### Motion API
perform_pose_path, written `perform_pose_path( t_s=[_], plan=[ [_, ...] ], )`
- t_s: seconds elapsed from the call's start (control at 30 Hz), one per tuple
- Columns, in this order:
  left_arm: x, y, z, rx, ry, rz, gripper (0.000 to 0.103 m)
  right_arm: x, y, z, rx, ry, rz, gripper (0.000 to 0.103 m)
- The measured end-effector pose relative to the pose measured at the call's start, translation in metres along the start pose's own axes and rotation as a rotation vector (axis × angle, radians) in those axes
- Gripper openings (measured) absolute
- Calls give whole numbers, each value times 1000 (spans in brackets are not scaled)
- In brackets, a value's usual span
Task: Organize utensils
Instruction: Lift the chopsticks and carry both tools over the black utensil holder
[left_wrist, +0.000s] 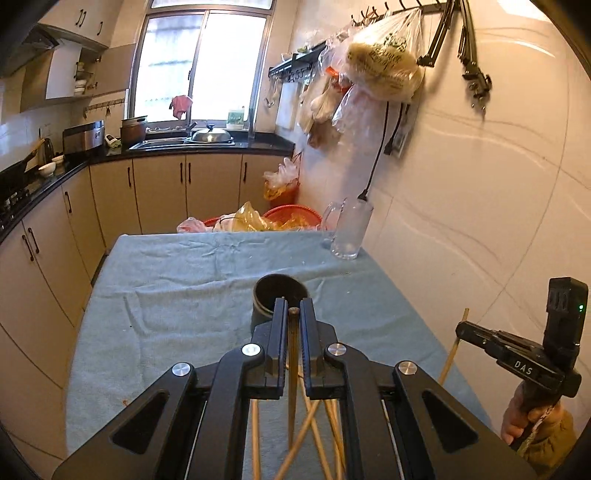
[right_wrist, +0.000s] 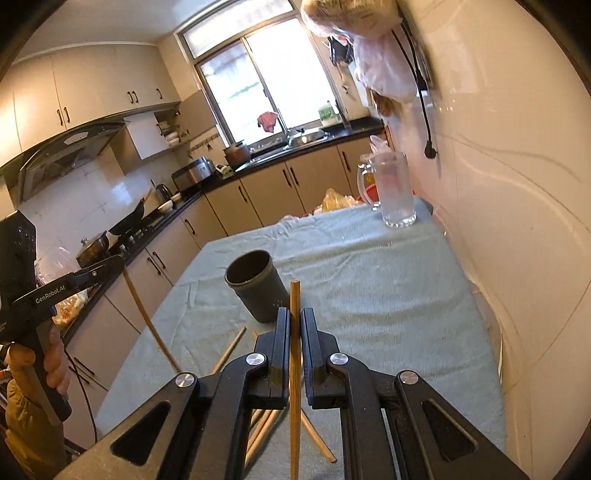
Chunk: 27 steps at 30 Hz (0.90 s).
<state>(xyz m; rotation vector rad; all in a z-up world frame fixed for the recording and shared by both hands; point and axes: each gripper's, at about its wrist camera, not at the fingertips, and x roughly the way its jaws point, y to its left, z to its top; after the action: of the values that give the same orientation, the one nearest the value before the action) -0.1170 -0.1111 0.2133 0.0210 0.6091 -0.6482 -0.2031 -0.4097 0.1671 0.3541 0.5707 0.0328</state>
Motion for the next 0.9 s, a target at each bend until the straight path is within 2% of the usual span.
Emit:
perform_pose_path(
  t_s=[0.27, 0.47, 0.63, 0.9],
  plan=[
    [-22, -18, 4, 42, -43, -25, 6, -14, 15, 6, -50, -54, 1, 6],
    [-28, -24, 12, 51, -59, -35, 6, -10, 19, 19, -65, -72, -3, 6],
    [-27, -25, 14, 57, -56, -28, 6, -6, 19, 32, -82, -79, -11, 6],
    [-21, -10, 39, 16, -55, -10, 6, 1, 26, 62, -117, -96, -26, 6]
  ],
)
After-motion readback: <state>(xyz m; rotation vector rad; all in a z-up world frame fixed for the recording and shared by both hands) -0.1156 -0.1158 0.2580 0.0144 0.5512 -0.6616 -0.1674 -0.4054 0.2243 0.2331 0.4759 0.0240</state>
